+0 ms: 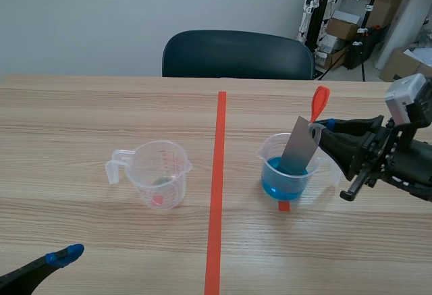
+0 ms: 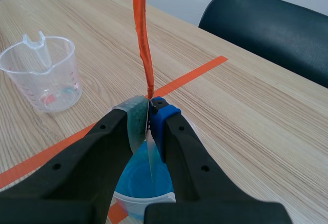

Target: Do the redox reaction experiment. raise the plate out of the solution

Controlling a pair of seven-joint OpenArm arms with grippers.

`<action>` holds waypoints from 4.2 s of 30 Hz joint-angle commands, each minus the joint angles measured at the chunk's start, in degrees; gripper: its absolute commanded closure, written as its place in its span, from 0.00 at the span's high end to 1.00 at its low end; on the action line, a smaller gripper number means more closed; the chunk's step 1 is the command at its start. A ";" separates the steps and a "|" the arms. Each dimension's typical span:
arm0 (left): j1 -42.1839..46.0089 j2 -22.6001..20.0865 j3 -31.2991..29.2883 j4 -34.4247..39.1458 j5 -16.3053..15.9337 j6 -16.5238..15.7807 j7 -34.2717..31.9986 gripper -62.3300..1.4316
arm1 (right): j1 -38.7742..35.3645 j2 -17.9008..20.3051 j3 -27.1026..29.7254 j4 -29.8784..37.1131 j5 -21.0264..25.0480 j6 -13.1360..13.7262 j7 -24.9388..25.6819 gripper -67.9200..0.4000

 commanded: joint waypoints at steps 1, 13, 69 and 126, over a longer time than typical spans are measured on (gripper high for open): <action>-0.15 0.26 -0.11 1.03 -0.39 0.09 -1.05 1.00 | 1.18 0.74 0.70 0.17 0.61 0.02 0.83 0.01; -0.15 0.26 -0.11 1.03 -0.39 0.09 -1.05 1.00 | 1.18 0.74 0.70 0.17 0.61 0.02 0.81 0.01; 9.05 -25.79 -0.11 8.24 -22.40 -0.96 -4.10 0.30 | 8.31 7.78 0.70 11.98 11.41 5.07 -18.32 0.01; -24.68 -22.77 13.09 44.59 -9.79 -21.59 62.58 0.09 | 14.05 28.00 1.20 30.84 34.07 8.02 -23.30 0.01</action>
